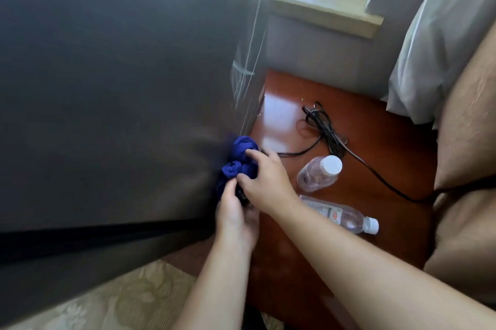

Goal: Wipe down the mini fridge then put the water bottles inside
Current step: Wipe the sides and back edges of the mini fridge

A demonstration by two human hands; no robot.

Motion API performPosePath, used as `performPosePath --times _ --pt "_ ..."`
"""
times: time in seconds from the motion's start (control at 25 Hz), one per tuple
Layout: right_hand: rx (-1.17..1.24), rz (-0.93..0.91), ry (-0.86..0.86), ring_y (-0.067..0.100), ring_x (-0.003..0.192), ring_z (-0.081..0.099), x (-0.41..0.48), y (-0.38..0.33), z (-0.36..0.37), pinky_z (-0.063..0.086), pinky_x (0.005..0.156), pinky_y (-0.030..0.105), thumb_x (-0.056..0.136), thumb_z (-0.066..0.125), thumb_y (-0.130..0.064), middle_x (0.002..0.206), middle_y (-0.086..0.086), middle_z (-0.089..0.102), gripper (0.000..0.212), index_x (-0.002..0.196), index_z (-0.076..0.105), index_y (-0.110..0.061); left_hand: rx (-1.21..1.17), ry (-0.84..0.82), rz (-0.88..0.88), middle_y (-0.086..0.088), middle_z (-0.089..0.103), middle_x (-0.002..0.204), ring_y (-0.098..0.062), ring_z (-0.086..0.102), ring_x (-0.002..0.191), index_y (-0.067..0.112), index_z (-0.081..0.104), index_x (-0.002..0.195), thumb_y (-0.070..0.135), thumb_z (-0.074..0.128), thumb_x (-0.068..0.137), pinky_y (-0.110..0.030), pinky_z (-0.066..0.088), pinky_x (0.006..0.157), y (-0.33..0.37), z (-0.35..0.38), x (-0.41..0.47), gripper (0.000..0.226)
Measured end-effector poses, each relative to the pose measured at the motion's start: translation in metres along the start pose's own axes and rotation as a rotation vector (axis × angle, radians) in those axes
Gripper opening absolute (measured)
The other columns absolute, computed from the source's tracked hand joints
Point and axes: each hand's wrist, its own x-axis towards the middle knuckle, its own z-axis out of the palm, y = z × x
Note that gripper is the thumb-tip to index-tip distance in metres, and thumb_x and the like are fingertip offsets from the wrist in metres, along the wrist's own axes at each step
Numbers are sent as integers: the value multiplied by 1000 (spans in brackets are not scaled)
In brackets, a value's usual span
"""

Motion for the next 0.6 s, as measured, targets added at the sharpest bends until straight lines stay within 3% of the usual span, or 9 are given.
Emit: performPosePath --times 0.12,0.2,0.32,0.48,0.6 --pt "0 -129 194 21 127 59 18 -35 -46 33 100 12 80 76 -14 133 7 67 53 132 66 -14 -58 -183 54 -22 70 131 -32 68 122 0 64 134 21 54 103 -40 57 103 13 56 -7 39" --pt "54 -254 332 16 123 62 34 -73 -88 38 105 17 77 79 -17 130 1 69 55 131 66 -16 -94 -344 89 -23 71 129 -32 69 121 -1 66 131 21 53 103 -41 55 106 34 108 -23 38" --pt "185 -422 428 6 123 63 52 -129 -148 47 110 28 72 79 -24 130 -7 69 65 135 61 -24 -85 -501 138 -15 78 107 -23 77 94 4 75 109 24 52 104 -31 64 83 65 185 -64 31" --pt "252 -422 433 0 122 62 65 -143 -179 48 110 29 75 80 -28 129 -13 68 63 136 62 -26 -56 -505 201 -11 79 108 -19 77 91 8 76 110 24 58 101 -28 64 75 65 221 -74 26" --pt "181 -278 381 9 122 65 75 -108 -152 48 109 31 78 79 -24 130 -4 70 61 137 64 -21 -82 -419 141 -19 72 129 -28 72 116 3 69 129 23 59 99 -37 60 97 47 193 -35 37"
